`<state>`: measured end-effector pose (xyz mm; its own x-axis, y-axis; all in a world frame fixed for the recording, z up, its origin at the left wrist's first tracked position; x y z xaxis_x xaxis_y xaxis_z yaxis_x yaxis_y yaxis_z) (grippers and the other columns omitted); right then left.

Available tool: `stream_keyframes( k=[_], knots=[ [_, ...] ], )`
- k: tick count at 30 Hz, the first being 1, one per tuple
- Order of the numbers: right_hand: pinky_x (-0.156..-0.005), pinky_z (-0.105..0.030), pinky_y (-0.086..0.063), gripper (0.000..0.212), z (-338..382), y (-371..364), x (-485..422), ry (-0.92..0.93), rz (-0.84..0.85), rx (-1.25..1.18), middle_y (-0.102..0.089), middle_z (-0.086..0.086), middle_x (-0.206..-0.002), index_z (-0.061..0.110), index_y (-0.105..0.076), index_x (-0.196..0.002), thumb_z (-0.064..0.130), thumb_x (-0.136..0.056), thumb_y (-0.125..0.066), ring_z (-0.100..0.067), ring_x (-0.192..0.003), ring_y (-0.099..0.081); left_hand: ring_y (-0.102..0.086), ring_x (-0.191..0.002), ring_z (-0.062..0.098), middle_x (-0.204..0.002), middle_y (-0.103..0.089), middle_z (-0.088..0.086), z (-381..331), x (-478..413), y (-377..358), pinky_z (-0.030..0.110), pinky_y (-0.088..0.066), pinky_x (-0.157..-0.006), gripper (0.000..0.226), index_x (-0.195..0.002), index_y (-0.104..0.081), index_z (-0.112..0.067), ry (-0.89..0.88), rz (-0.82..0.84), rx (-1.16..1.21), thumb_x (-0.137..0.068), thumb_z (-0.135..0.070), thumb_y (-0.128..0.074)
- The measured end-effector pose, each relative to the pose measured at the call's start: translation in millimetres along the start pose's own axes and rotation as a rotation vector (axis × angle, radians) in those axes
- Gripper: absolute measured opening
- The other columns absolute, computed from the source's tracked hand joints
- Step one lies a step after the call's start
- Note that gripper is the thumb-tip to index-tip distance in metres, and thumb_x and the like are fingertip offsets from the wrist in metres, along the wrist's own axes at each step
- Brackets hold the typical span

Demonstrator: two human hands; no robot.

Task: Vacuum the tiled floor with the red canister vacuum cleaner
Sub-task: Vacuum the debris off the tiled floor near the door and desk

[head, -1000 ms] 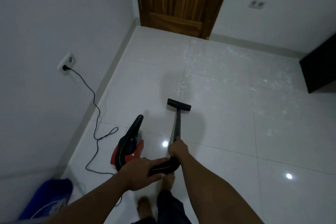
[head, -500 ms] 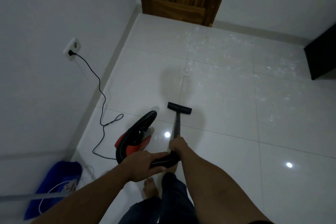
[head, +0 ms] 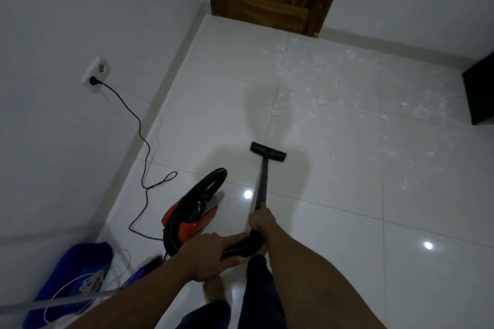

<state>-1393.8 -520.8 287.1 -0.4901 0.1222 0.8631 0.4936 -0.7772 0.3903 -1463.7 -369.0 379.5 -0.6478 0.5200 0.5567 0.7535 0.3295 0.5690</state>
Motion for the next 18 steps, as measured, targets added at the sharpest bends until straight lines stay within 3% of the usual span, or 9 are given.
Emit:
stream_keyframes(
  k=[4, 7, 10, 12, 14, 18],
  knots=[
    [-0.094, -0.032, -0.045, 0.067, 16.3, 33.1, -26.6, 0.009, 0.013, -0.044, -0.043, -0.017, -0.146, 0.016, -0.005, -0.157, 0.017, -0.1, -0.04, -0.032, -0.123, -0.052, -0.054, -0.065, -0.004, -0.084, -0.065, -0.008, -9.0, -36.1, 16.8, 0.011, -0.04, -0.067, 0.078, -0.153, -0.013, -0.052, 0.024, -0.047, -0.019, -0.082, -0.084, -0.012],
    [-0.101, -0.042, -0.047, 0.063, 23.2, 50.1, -49.9, 0.022, 0.026, -0.102, -0.044, -0.018, -0.146, 0.026, -0.005, -0.157, 0.03, -0.102, -0.035, -0.033, -0.119, -0.055, -0.054, -0.064, 0.001, -0.07, -0.053, -0.01, -19.9, -59.8, 29.4, 0.013, -0.037, -0.062, 0.066, -0.152, -0.012, -0.057, 0.044, -0.084, -0.057, -0.089, -0.077, -0.005],
    [-0.105, -0.043, -0.044, 0.058, 30.1, 69.8, -66.2, 0.025, 0.053, -0.135, -0.04, -0.018, -0.149, 0.029, -0.003, -0.156, 0.031, -0.104, -0.029, -0.033, -0.122, -0.053, -0.057, -0.073, 0.007, -0.081, -0.054, -0.008, -29.2, -82.7, 40.4, 0.021, -0.042, -0.066, 0.049, -0.15, -0.012, -0.058, 0.081, -0.094, -0.1, -0.1, -0.062, -0.012],
    [-0.106, -0.04, -0.042, 0.056, 33.2, 82.0, -70.8, 0.024, 0.062, -0.137, -0.037, -0.018, -0.151, 0.028, -0.002, -0.157, 0.03, -0.106, -0.025, -0.032, -0.125, -0.05, -0.059, -0.079, 0.01, -0.089, -0.057, -0.004, -32.5, -94.4, 42.4, 0.024, -0.045, -0.069, 0.06, -0.151, -0.011, -0.055, 0.081, -0.088, -0.126, -0.093, -0.067, -0.001],
    [-0.1, -0.037, -0.046, 0.056, 34.1, 91.1, -80.5, 0.017, 0.079, -0.143, -0.039, -0.018, -0.15, 0.029, -0.002, -0.157, 0.029, -0.106, -0.025, -0.03, -0.118, -0.054, -0.059, -0.077, 0.011, -0.087, -0.055, -0.004, -34.4, -107.2, 41.4, 0.024, -0.045, -0.068, 0.061, -0.152, -0.01, -0.053, 0.086, -0.064, -0.137, -0.093, -0.066, 0.0],
    [-0.082, -0.034, -0.052, 0.057, 37.7, 103.9, -95.7, 0.0, 0.072, -0.166, -0.051, -0.018, -0.135, 0.033, -0.004, -0.156, 0.03, -0.105, -0.029, -0.026, -0.097, -0.062, -0.062, -0.075, 0.01, -0.082, -0.055, -0.008, -34.2, -127.1, 43.6, 0.024, -0.05, -0.07, 0.048, -0.152, -0.012, -0.053, 0.127, -0.017, -0.048, -0.105, -0.054, -0.021]
  ],
)
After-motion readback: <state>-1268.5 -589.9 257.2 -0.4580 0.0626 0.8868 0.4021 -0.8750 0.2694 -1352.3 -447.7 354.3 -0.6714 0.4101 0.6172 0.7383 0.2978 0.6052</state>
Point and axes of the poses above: each hand's wrist, its own x-axis away from the middle knuckle, its own y-axis out of the back of the hand, z = x × y, the point moved 3 cm from there along -x, towards the middle knuckle
